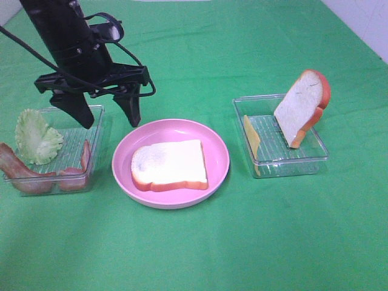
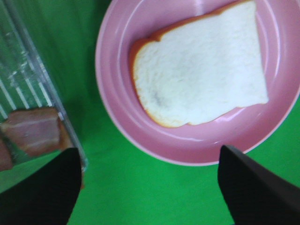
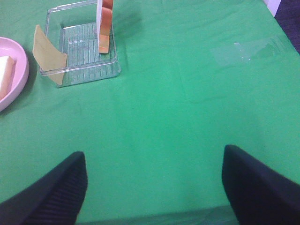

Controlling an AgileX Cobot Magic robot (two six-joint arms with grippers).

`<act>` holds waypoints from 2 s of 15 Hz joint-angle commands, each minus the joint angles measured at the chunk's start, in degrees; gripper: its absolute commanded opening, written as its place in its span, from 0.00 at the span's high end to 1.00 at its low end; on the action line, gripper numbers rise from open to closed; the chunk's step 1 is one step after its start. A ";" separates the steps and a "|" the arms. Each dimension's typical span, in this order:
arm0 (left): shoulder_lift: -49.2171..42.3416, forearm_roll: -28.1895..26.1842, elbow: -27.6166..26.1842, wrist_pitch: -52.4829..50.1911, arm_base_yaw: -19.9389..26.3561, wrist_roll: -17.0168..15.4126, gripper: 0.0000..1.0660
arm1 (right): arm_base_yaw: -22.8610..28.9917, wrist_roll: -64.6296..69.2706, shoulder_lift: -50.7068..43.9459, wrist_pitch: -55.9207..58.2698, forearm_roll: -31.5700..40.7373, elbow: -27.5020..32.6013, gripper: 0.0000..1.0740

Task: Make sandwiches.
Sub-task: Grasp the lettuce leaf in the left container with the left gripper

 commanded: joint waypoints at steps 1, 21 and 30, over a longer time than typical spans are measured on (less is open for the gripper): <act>-2.41 6.07 -0.23 6.42 -0.23 -0.86 0.29 | -0.17 -0.46 -1.78 -0.23 0.17 0.11 0.28; 3.61 15.58 -5.73 7.45 19.08 4.76 0.29 | -0.17 -0.46 -1.78 -0.23 0.17 0.11 0.28; 12.38 15.18 -8.65 4.24 19.08 5.44 0.29 | -0.17 -0.46 -1.78 -0.23 0.17 0.11 0.28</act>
